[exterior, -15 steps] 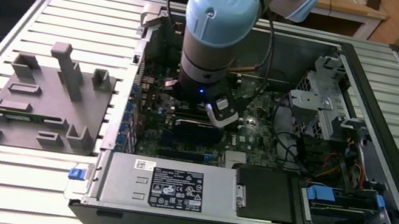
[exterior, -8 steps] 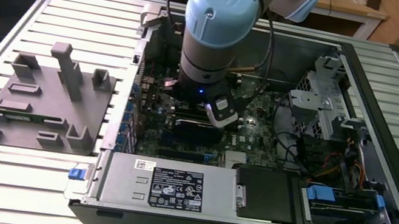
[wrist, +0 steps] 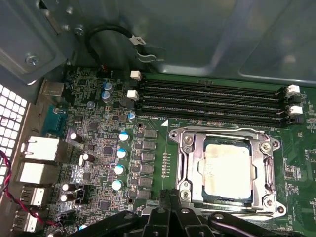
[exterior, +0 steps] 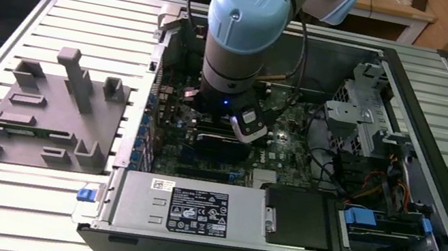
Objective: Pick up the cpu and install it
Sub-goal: 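Install the second cpu locking lever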
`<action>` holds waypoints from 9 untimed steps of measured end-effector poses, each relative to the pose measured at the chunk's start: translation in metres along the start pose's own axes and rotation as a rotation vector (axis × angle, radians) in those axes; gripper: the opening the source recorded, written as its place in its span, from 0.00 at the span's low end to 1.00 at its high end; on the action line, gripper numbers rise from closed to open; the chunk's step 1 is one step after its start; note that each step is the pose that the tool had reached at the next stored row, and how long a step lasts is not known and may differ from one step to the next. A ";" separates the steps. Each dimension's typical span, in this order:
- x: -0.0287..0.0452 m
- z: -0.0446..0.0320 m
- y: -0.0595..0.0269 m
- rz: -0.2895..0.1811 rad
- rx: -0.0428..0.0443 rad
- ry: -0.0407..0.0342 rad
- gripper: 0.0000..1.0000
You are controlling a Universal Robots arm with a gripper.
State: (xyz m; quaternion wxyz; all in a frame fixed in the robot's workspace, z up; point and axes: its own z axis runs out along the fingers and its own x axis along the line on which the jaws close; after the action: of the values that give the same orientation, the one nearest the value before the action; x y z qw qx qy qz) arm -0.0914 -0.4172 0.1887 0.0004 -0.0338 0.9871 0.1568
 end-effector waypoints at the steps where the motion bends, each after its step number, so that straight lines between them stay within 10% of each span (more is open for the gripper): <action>1: 0.0000 -0.0001 0.0000 0.000 -0.0001 -0.0001 0.11; 9: -0.0001 -0.0062 0.0020 0.000 0.0000 0.0000 0.11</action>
State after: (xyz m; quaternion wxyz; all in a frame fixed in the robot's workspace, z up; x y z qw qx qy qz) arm -0.0914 -0.4172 0.1952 0.0004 -0.0338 0.9871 0.1568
